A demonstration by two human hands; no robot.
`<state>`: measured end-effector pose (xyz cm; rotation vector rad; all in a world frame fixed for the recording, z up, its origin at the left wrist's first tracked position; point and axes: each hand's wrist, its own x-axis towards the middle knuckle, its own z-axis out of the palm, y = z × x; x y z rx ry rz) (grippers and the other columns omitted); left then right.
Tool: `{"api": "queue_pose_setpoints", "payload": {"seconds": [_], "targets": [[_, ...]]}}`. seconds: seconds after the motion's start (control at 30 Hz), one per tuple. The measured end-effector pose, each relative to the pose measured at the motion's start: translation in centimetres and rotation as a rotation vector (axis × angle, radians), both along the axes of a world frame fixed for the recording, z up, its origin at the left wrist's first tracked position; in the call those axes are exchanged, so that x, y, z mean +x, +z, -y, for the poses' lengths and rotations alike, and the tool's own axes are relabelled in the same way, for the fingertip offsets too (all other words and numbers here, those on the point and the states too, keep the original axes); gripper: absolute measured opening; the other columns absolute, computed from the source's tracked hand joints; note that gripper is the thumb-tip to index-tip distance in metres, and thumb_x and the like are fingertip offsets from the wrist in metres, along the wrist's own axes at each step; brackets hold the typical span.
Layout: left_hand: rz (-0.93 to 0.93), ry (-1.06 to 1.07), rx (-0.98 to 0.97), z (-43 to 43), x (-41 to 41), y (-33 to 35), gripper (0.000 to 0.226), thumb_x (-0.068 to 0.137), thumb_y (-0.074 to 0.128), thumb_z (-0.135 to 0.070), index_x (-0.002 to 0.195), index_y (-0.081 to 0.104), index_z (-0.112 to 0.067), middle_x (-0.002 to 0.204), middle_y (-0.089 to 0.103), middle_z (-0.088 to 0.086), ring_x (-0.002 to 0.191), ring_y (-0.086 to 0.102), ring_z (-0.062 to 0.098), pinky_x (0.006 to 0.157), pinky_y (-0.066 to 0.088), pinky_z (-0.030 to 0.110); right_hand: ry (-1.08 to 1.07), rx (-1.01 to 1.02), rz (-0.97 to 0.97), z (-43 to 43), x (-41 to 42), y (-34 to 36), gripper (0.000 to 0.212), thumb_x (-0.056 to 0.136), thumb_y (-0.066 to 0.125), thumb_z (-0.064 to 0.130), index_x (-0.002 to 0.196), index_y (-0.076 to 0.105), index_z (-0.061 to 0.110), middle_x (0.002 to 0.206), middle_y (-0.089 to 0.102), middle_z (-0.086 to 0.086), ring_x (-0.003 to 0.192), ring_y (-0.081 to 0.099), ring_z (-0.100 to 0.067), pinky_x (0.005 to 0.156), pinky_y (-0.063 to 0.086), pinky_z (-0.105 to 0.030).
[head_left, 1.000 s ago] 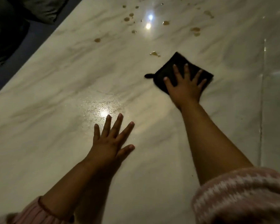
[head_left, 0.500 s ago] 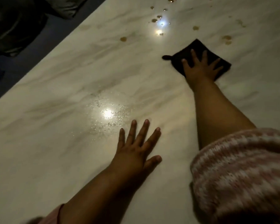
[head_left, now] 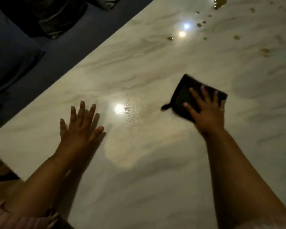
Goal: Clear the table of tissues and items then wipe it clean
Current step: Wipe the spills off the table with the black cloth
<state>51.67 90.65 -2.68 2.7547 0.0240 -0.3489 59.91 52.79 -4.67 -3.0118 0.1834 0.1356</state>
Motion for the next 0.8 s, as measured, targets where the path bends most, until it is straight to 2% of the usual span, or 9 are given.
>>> {"api": "queue_pose_setpoints", "payload": {"seconds": [0.1, 0.17, 0.27, 0.37, 0.47, 0.57, 0.7, 0.77, 0.8], "targets": [[-0.029, -0.031, 0.044, -4.8, 0.2, -0.4, 0.074, 0.073, -0.001, -0.078, 0.138, -0.024, -0.05, 0.145, -0.039, -0.019, 0.135, -0.035, 0.01, 0.11, -0.017, 0.045, -0.255, 0.007, -0.049, -2.5, 4.2, 0.2, 0.064, 0.089, 0.026, 0.068, 0.147, 0.007, 0.046, 0.16, 0.0, 0.005, 0.144, -0.005, -0.039, 0.112, -0.004, -0.062], [-0.03, -0.05, 0.078, -7.1, 0.3, -0.6, 0.073, 0.074, -0.001, -0.077, 0.139, -0.022, -0.049, 0.147, -0.035, -0.017, 0.137, -0.033, 0.011, 0.112, -0.015, 0.047, -0.307, 0.042, -0.058, -6.8, 6.3, 0.4, 0.064, 0.09, 0.024, 0.068, 0.148, 0.006, 0.044, 0.16, -0.002, 0.004, 0.143, -0.008, -0.04, 0.11, -0.005, -0.064], [-0.015, -0.057, 0.118, -9.8, 0.2, -0.7, 0.071, 0.079, 0.001, -0.074, 0.142, -0.016, -0.048, 0.152, -0.024, -0.017, 0.141, -0.025, 0.014, 0.112, -0.013, 0.05, -0.142, 0.073, -0.023, -15.9, 5.4, 0.2, 0.063, 0.09, 0.031, 0.064, 0.147, 0.01, 0.045, 0.159, 0.003, 0.004, 0.143, -0.005, -0.041, 0.111, -0.004, -0.064], [0.004, -0.118, 0.13, -10.6, 0.3, -1.1, 0.067, 0.082, 0.0, -0.07, 0.142, -0.019, -0.047, 0.153, -0.022, -0.014, 0.141, -0.025, 0.016, 0.112, -0.011, 0.051, 0.094, 0.101, 0.024, -23.7, -1.0, 0.3, 0.062, 0.089, 0.032, 0.066, 0.145, 0.011, 0.051, 0.159, 0.004, 0.01, 0.145, -0.007, -0.035, 0.112, -0.008, -0.057], [-0.018, -0.168, 0.128, -10.8, 0.5, -1.3, 0.068, 0.082, -0.003, -0.069, 0.141, -0.025, -0.043, 0.151, -0.03, -0.012, 0.138, -0.032, 0.019, 0.11, -0.016, 0.05, 0.235, 0.109, 0.007, -23.8, -7.1, 0.4, 0.062, 0.085, 0.028, 0.072, 0.142, 0.009, 0.057, 0.157, 0.003, 0.016, 0.146, -0.007, -0.028, 0.115, -0.007, -0.051], [-0.047, -0.198, 0.114, -10.9, 0.6, -1.2, 0.066, 0.089, 0.005, -0.068, 0.141, -0.026, -0.041, 0.148, -0.036, -0.011, 0.135, -0.037, 0.021, 0.108, -0.02, 0.05, 0.035, 0.054, 0.037, -17.9, -8.7, 0.5, 0.068, 0.076, 0.025, 0.076, 0.14, 0.015, 0.056, 0.157, 0.013, 0.015, 0.146, 0.006, -0.028, 0.116, 0.004, -0.05], [-0.096, -0.223, 0.124, -10.9, 0.9, -1.1, 0.067, 0.092, 0.011, -0.062, 0.141, -0.027, -0.038, 0.145, -0.04, -0.01, 0.133, -0.039, 0.022, 0.105, -0.023, 0.05, -0.365, 0.051, -0.06, -14.2, -5.1, 0.6, 0.066, 0.085, 0.029, 0.072, 0.145, 0.01, 0.05, 0.159, 0.003, 0.008, 0.145, -0.002, -0.032, 0.114, 0.0, -0.057], [-0.105, -0.232, 0.125, -10.9, 1.0, -1.0, 0.067, 0.092, 0.012, -0.062, 0.142, -0.026, -0.038, 0.146, -0.04, -0.009, 0.134, -0.038, 0.022, 0.105, -0.023, 0.05, -0.404, 0.062, -0.057, -17.2, -2.9, 0.5, 0.063, 0.09, 0.032, 0.065, 0.146, 0.009, 0.047, 0.16, 0.002, 0.006, 0.145, -0.004, -0.035, 0.113, -0.001, -0.06], [-0.107, -0.233, 0.122, -10.9, 1.0, -1.0, 0.068, 0.092, 0.012, -0.062, 0.142, -0.026, -0.038, 0.146, -0.039, -0.009, 0.134, -0.038, 0.023, 0.105, -0.022, 0.05, -0.352, 0.069, -0.029, -19.2, -2.4, 0.4, 0.063, 0.09, 0.034, 0.063, 0.146, 0.011, 0.047, 0.159, 0.003, 0.006, 0.145, -0.003, -0.036, 0.113, -0.002, -0.061]]}}
